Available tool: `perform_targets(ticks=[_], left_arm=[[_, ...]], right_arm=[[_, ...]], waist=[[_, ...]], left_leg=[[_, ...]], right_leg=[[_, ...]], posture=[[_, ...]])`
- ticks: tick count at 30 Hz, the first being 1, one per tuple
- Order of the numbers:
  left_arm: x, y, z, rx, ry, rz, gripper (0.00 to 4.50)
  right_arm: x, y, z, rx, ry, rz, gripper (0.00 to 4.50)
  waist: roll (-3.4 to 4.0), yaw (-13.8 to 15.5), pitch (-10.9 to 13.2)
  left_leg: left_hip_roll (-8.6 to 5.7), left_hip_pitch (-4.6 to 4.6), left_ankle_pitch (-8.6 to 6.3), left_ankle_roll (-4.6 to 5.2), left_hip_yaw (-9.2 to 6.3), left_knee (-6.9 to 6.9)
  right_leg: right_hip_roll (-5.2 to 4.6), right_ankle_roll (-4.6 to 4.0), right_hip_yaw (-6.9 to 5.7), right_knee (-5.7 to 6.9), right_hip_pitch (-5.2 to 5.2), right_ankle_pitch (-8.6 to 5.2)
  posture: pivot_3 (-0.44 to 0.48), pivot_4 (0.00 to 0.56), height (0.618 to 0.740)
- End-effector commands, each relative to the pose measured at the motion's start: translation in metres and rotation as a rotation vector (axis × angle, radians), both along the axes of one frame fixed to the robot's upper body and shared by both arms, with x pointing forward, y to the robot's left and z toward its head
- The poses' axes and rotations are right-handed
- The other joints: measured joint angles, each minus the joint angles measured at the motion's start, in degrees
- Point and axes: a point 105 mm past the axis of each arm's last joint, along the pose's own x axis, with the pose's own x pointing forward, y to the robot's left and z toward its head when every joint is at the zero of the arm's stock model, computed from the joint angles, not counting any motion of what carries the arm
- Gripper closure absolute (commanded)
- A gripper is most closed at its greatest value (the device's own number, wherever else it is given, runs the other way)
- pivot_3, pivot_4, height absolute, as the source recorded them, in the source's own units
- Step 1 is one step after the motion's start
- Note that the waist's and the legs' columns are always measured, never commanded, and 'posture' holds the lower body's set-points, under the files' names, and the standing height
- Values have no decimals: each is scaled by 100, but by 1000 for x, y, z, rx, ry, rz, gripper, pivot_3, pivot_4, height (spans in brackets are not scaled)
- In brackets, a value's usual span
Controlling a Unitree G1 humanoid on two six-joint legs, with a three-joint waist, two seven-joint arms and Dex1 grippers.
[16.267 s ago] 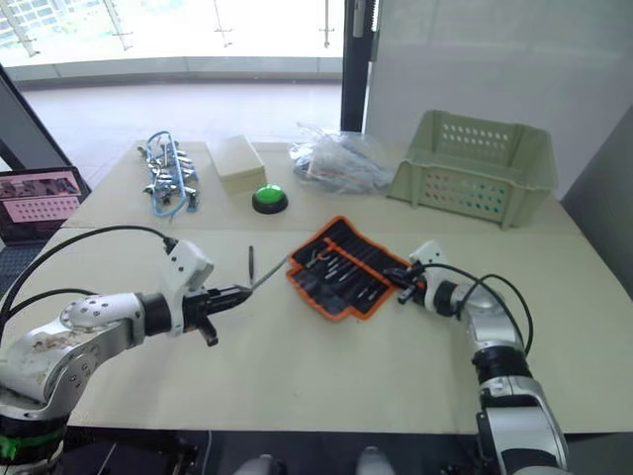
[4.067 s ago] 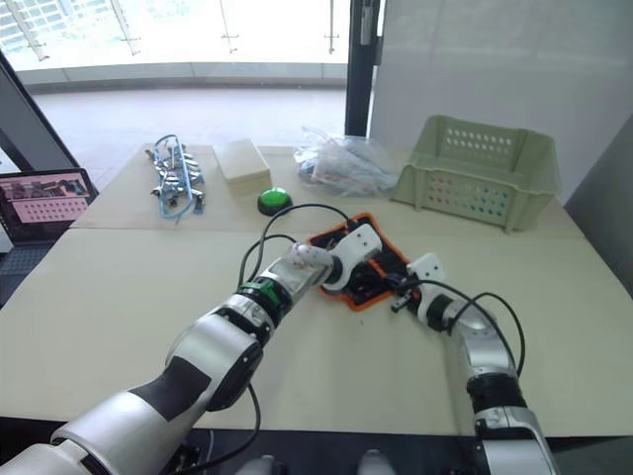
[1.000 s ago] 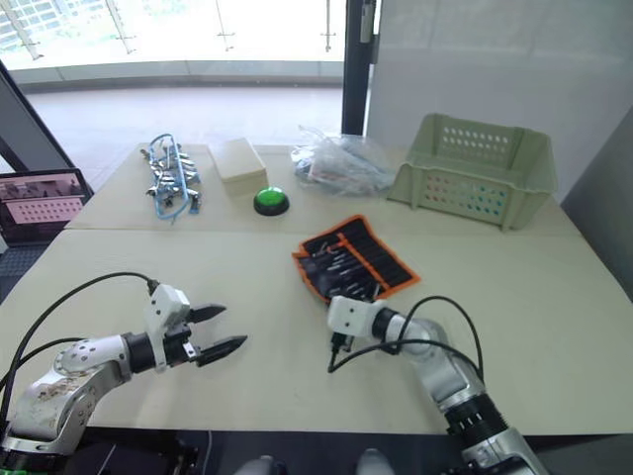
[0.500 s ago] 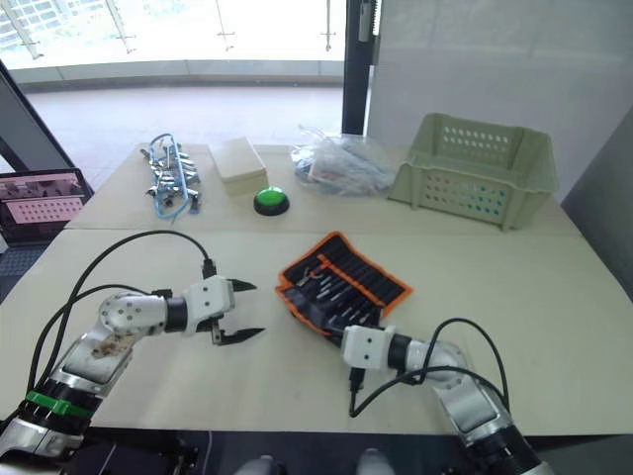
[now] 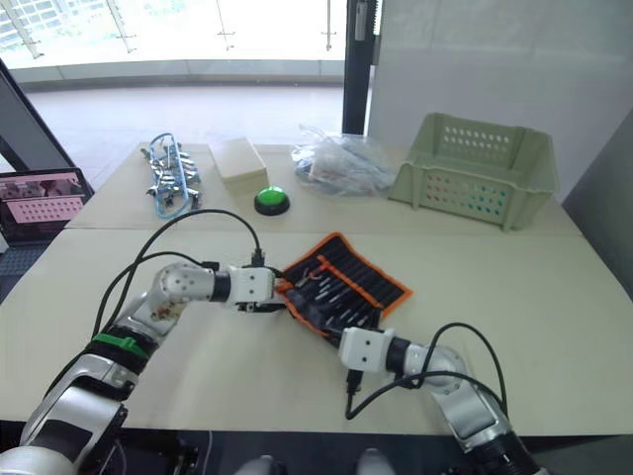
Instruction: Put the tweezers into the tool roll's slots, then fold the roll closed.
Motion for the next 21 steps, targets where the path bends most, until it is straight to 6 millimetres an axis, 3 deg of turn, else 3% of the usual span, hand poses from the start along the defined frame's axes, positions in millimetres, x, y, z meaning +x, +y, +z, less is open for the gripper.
perform_targets(ticks=[1,6,15,21], left_arm=[[6,-1,6,54,-75,-25,2920],[10,-1,7,70,-114,-26,4486],[3,25,10,85,-110,25,4486],[-23,33,8,9,0,76,4486]], right_arm=[[0,1,10,15,-44,-5,4500],[2,-2,5,-11,-47,-24,4500],[31,-18,-6,-123,-81,-108,4500],[51,-24,-5,-175,-118,-104,4500]], waist=[[-1,-9,0],[-1,-5,0],[0,-59,0],[0,-73,0]], left_leg=[[1,0,0,0,0,0],[0,0,0,0,-1,1],[2,2,1,1,-1,4],[4,2,1,1,-1,4]], right_leg=[[1,0,0,0,0,0],[1,0,0,1,0,0],[3,0,1,8,-5,0],[6,0,3,11,-10,0]], posture=[[0,150,740],[0,150,740],[0,150,740],[0,150,740]])
